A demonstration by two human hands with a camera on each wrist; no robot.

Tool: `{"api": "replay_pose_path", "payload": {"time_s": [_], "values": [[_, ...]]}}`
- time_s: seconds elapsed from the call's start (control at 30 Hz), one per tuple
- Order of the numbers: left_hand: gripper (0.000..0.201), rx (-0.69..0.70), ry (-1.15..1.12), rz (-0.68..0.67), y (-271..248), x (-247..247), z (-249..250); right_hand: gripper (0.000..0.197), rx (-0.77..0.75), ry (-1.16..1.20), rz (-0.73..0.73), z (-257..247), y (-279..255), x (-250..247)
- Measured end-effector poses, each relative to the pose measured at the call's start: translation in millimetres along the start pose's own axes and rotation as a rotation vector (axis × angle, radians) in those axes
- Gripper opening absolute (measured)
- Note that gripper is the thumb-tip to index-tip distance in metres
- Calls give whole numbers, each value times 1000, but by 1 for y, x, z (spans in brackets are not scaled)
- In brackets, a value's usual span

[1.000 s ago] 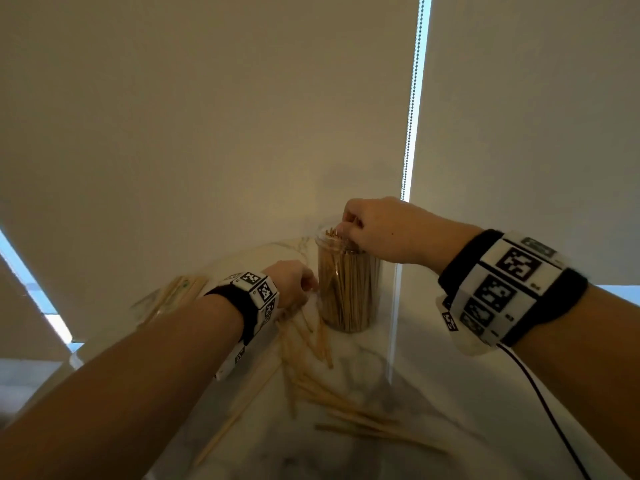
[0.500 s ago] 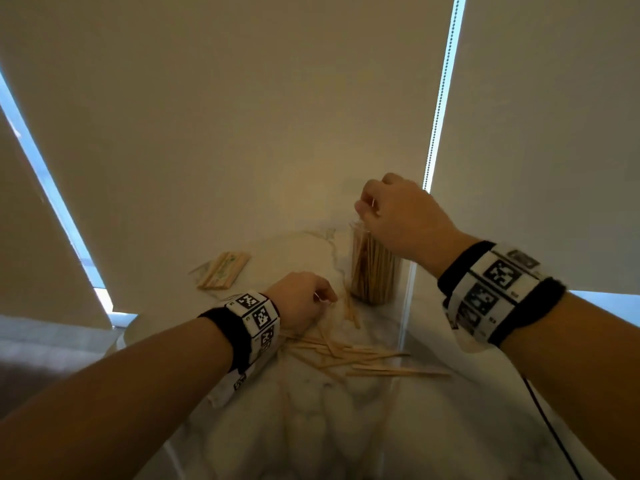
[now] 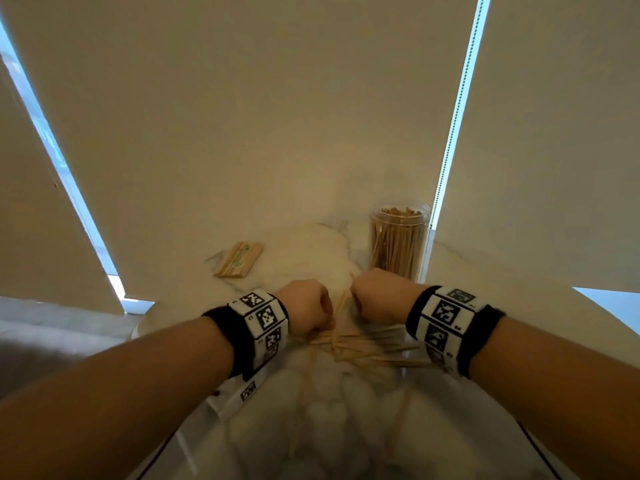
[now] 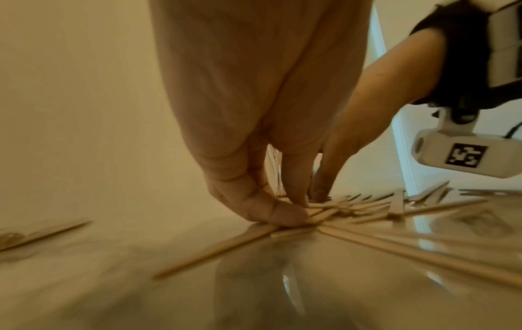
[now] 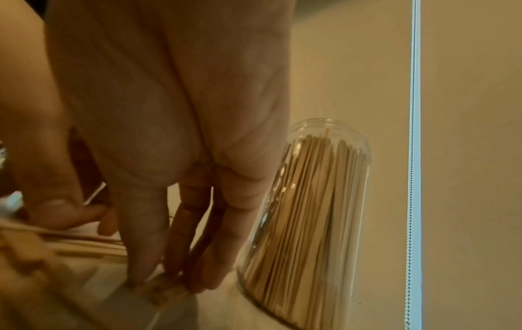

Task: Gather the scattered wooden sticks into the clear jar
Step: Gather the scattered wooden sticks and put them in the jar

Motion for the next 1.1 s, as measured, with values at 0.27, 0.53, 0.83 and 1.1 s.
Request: {"api": "replay_pose_path", "payload": {"time_s": [0.27, 0.53, 0.83, 1.1], "values": [[100, -88, 236, -254, -43, 1, 7, 59, 68, 119, -105, 5, -10, 13], [53, -64, 221, -117, -54, 5, 8, 37, 8, 201, -177, 5, -29, 11], [23, -33, 240, -101, -54, 9, 10, 47, -15, 101, -198, 15, -66, 23], [27, 5, 433, -146, -63, 19, 14, 20, -30, -17, -148, 4, -79, 22]]}}
Point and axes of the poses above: each hand's wrist, its own y-axis towards the middle knuckle, its own x-axis out of the palm, z = x × y, the point moved 6 cm from there along y, towards the middle knuckle, and after that the axes turned 11 degrees about x, right-handed, at the moved point
